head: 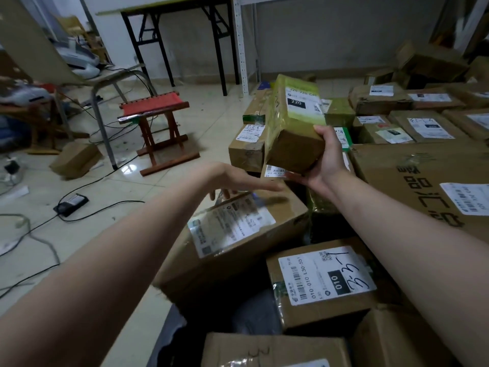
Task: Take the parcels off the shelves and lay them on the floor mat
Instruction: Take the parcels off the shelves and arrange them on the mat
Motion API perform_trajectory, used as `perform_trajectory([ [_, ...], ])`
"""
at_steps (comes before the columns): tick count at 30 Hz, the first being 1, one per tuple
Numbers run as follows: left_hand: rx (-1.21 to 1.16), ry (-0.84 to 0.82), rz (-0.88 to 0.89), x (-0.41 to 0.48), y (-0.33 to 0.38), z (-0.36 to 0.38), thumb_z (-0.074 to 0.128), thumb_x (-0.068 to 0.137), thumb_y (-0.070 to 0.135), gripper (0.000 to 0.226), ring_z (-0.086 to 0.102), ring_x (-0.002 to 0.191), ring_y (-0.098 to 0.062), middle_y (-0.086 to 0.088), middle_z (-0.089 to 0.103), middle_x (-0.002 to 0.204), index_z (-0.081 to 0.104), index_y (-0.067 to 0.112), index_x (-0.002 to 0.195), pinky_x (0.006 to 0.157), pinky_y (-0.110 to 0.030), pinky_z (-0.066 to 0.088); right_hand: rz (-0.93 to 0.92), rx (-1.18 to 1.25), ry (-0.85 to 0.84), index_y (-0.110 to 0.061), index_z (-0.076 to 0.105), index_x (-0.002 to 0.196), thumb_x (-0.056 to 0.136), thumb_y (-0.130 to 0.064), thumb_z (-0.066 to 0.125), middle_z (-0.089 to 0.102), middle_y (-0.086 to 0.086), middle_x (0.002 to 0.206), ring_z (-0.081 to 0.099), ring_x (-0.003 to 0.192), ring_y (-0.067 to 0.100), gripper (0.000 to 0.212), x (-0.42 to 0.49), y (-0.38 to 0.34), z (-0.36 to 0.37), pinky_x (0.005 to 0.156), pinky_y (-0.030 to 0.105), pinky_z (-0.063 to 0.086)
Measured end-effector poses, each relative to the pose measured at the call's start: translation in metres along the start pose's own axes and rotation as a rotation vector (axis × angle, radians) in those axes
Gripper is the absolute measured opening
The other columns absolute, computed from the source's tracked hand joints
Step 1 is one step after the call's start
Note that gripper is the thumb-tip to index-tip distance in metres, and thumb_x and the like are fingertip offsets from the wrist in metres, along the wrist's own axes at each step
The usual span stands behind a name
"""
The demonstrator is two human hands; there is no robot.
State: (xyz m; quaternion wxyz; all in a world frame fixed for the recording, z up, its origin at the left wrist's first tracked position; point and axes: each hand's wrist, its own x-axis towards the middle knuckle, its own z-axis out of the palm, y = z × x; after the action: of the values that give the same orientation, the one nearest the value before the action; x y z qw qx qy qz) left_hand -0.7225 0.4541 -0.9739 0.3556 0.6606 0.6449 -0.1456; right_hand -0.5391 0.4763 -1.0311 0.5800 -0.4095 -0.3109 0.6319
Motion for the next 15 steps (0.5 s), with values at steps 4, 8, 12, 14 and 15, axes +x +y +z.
perform_trajectory([
  [4, 0.258, -0.010, 0.079, -0.021, 0.016, 0.017, 0.075, 0.030, 0.085, 0.131, 0.052, 0.115, -0.027, 0.000, 0.052, 0.124, 0.043, 0.021, 0.140, 0.096, -0.045, 0.048, -0.011, -0.033, 0.024, -0.021, 0.064, 0.117, 0.081, -0.058, 0.055, 0.070, 0.013, 0.116, 0.066, 0.108, 0.033, 0.052, -0.012, -0.008, 0.005, 0.081, 0.047, 0.058],
  [8, 0.447, 0.197, 0.129, -0.012, 0.012, 0.035, 0.086, 0.065, 0.047, 0.096, 0.045, 0.094, -0.018, 0.008, 0.043, 0.094, 0.037, 0.017, 0.142, 0.060, -0.024, 0.041, -0.022, -0.058, 0.051, -0.023, 0.065, 0.109, 0.082, -0.058, 0.055, 0.072, 0.009, 0.105, 0.068, 0.101, 0.030, 0.046, -0.023, -0.018, 0.006, 0.068, 0.040, 0.059],
  [12, 0.466, 0.346, 0.278, -0.003, 0.012, 0.028, 0.094, 0.051, 0.030, 0.109, 0.051, 0.102, -0.022, -0.005, 0.053, 0.127, 0.033, 0.018, 0.140, 0.081, -0.034, 0.051, -0.065, -0.085, 0.036, -0.022, 0.067, 0.110, 0.078, -0.059, 0.056, 0.074, 0.011, 0.102, 0.068, 0.099, 0.031, 0.051, -0.031, -0.028, 0.002, 0.081, 0.047, 0.056],
  [14, 0.477, 0.344, 0.319, 0.006, 0.016, 0.031, 0.094, 0.051, 0.026, 0.114, 0.052, 0.113, -0.028, -0.007, 0.050, 0.133, 0.030, 0.019, 0.144, 0.090, -0.040, 0.053, -0.059, -0.137, 0.034, -0.021, 0.067, 0.113, 0.071, -0.062, 0.057, 0.072, 0.013, 0.109, 0.067, 0.102, 0.031, 0.059, -0.036, -0.035, -0.002, 0.082, 0.049, 0.057],
  [15, 0.469, 0.332, 0.334, 0.010, 0.018, 0.033, 0.094, 0.052, 0.025, 0.114, 0.051, 0.116, -0.029, -0.008, 0.049, 0.135, 0.029, 0.020, 0.146, 0.092, -0.041, 0.053, -0.053, -0.161, 0.028, -0.021, 0.067, 0.113, 0.070, -0.062, 0.057, 0.071, 0.012, 0.107, 0.067, 0.101, 0.031, 0.060, -0.039, -0.038, -0.004, 0.076, 0.047, 0.059],
])
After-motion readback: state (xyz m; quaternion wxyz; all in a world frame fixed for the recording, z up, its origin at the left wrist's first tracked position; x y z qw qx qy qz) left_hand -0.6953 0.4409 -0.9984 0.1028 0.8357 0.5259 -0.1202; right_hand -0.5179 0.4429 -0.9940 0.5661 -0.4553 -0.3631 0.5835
